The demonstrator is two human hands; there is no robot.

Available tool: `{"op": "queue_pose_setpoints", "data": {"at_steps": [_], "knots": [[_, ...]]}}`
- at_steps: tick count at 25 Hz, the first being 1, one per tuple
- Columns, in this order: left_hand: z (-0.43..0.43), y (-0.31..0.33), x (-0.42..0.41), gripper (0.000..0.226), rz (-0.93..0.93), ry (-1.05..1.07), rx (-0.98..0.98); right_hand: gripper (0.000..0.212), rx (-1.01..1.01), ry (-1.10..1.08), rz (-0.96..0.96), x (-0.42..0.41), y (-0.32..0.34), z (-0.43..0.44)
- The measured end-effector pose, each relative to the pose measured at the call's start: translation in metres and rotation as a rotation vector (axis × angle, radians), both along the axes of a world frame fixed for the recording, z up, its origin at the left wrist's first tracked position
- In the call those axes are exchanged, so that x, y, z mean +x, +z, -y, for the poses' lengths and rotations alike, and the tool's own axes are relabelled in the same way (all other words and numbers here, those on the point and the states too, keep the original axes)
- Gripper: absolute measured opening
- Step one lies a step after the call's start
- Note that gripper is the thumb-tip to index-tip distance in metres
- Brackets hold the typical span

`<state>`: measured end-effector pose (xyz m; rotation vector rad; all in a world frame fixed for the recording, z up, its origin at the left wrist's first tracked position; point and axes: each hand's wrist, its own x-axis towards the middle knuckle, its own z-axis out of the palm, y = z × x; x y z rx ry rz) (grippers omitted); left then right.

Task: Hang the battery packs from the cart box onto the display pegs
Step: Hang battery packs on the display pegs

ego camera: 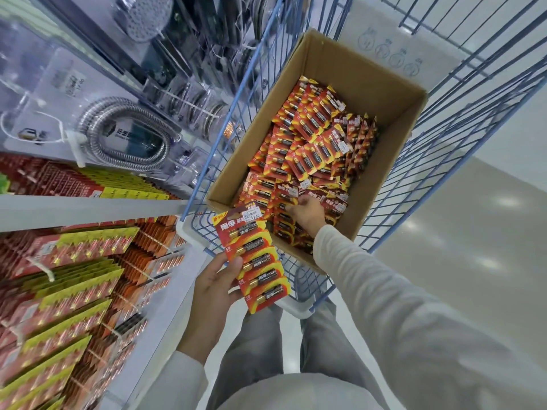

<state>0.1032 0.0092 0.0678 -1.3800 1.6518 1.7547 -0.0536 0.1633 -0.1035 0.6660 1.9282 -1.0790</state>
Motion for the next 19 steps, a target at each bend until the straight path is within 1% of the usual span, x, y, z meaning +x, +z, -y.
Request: {"op": "queue_pose_setpoints", "data": {"at_steps": [2,5,6,9,11,14,19], "knots": [[-0.001,0.004,-0.003,0.037,0.000,0.041,0.022,0.036,-0.071,-0.038,-0.034,0.009,0.004,0.000],[0.005,0.017,-0.008,0.025,-0.030,0.075,0.028,0.039,-0.155,-0.120,-0.116,0.021,0.032,-0.014],[0.006,0.022,-0.010,0.026,-0.044,0.079,0.034,0.039,-0.199,-0.159,-0.141,0.023,0.047,-0.022],[0.010,0.047,-0.009,0.039,-0.106,0.148,0.061,0.025,-0.342,-0.286,-0.208,0.018,0.115,-0.048],[0.009,0.066,-0.004,0.034,-0.164,0.216,0.066,0.021,-0.462,-0.355,-0.240,0.016,0.164,-0.065],[-0.002,0.095,0.009,0.027,-0.285,0.323,0.059,0.024,-0.630,-0.329,-0.321,0.016,0.224,-0.079],[-0.030,0.145,0.046,0.025,-0.496,0.515,0.012,0.019,-0.749,-0.081,-0.428,0.024,0.309,-0.062]]}}
